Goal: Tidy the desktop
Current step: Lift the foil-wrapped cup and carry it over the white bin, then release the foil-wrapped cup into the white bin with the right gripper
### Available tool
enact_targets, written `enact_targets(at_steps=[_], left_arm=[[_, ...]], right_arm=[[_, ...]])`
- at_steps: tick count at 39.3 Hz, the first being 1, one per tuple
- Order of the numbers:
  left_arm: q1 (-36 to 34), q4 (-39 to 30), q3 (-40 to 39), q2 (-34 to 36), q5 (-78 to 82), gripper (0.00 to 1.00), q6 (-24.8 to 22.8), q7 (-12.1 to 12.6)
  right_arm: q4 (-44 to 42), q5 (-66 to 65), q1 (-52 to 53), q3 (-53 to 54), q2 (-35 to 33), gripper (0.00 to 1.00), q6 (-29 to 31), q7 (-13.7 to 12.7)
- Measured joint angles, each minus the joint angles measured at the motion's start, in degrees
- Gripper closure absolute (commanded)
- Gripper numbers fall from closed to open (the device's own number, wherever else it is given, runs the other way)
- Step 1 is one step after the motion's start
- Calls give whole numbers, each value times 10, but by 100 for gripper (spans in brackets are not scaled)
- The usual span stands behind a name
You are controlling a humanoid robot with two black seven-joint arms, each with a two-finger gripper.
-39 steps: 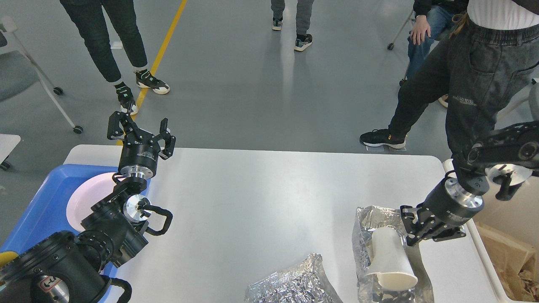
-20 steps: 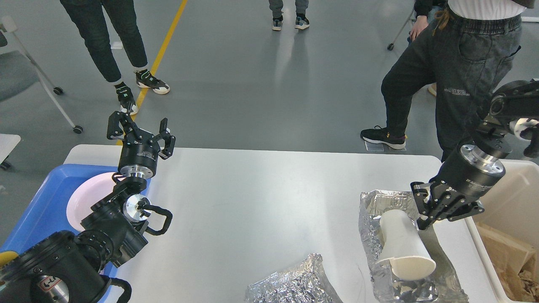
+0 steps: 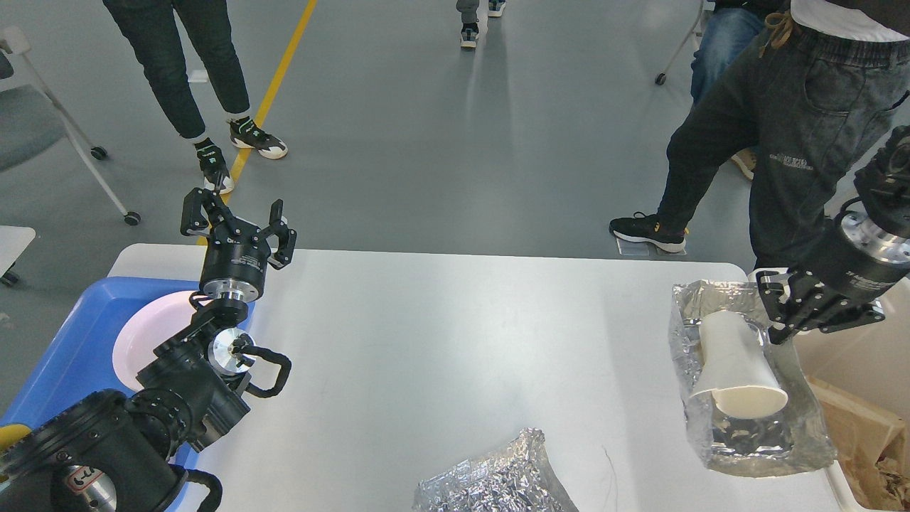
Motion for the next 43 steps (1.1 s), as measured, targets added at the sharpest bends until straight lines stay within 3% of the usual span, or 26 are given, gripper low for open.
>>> enact_targets(at_steps=[8,19,43], left_arm=[[0,0,0,0,0,3,0,0],[0,0,0,0,0,3,0,0],[0,0,0,0,0,3,0,0]], right_arm=[[-64,-43,-77,3,-2,100,-55,0],[-106,-115,-186,19,-18,100,-178,1],[-145,-170,-264,60,-14,100,-210,2]])
